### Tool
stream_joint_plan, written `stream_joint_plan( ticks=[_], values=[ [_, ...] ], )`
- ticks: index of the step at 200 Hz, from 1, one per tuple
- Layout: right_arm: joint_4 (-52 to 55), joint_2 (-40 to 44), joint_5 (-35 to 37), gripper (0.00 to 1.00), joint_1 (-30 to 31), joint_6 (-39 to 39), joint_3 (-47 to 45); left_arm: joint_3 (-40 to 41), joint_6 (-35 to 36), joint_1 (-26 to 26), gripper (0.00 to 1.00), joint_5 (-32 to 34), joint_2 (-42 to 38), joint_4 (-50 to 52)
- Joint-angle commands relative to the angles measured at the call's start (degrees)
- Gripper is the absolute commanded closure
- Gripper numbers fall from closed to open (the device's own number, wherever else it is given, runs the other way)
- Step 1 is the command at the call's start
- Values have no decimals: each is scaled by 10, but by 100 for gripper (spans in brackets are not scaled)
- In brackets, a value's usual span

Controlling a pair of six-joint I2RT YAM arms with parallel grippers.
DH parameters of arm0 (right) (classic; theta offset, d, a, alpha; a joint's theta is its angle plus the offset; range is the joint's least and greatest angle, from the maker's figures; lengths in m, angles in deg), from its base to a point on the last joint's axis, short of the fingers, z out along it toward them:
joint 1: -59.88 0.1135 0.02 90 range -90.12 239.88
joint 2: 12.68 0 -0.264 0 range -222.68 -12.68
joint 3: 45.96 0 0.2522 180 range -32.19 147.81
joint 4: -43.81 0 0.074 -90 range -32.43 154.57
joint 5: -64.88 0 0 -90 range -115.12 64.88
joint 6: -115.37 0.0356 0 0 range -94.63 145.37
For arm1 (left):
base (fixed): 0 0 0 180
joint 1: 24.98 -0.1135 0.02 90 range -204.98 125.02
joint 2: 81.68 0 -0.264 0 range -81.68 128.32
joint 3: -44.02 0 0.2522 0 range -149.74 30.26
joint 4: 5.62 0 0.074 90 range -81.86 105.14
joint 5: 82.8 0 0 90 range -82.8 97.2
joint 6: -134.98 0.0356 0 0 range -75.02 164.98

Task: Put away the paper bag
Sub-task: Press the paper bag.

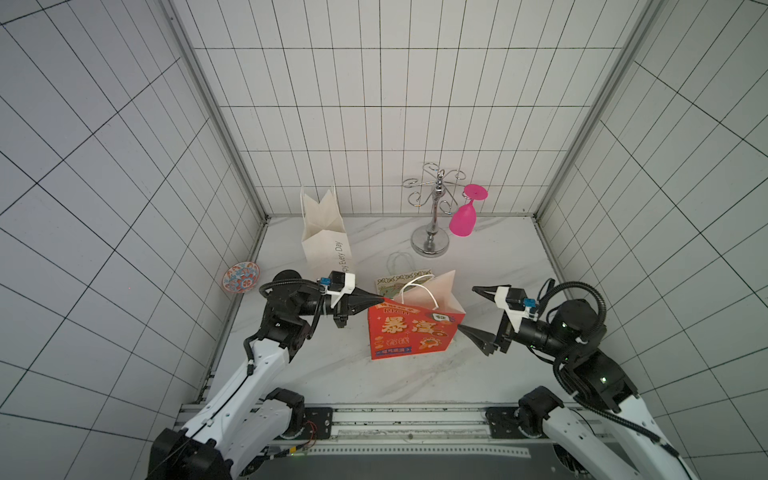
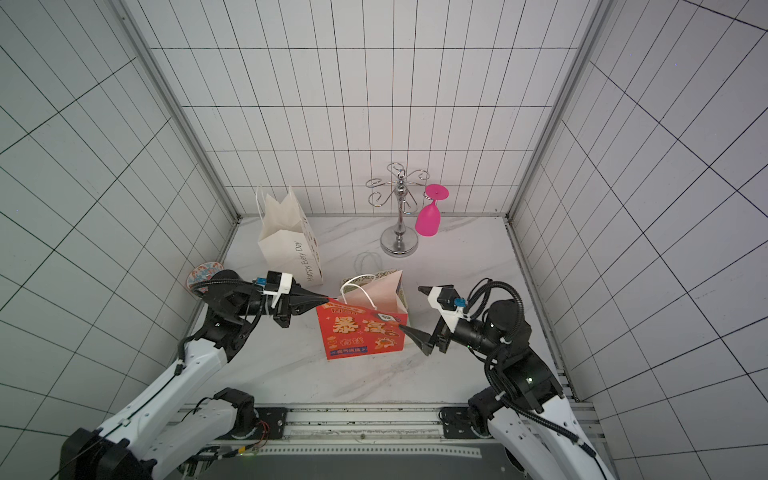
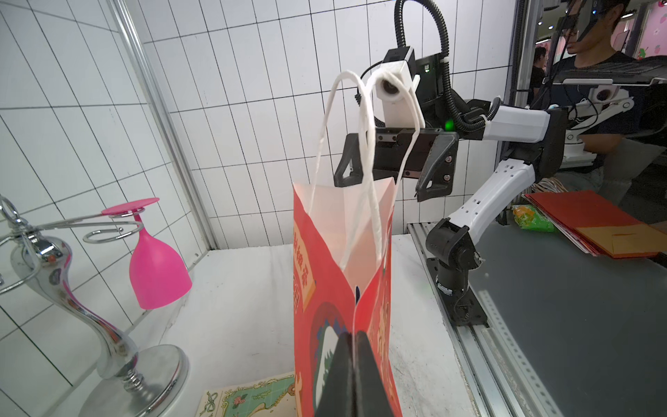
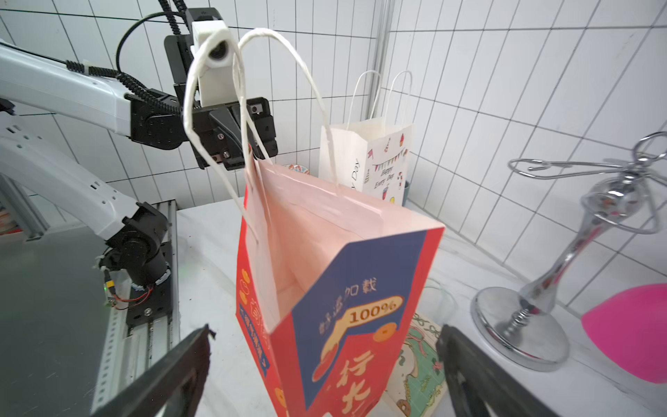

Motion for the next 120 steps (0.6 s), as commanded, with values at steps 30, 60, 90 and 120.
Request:
stream_joint_plan(
  ticks=[30,60,90,120],
  values=[
    [-109,-24,-133,15,13,110,-105,19,-77,2,100,0,-9,-127],
    [-228,-23,-163,15,54,146,-145,26,-100,10,100,12,-15,-160],
    [-236,-69,-145,13,107,94,-146,28,-118,26,100,17,-16,-189],
    [-231,-98,-134,16,119,71,-130,23,-120,24,100,23,-16,-191]
  ],
)
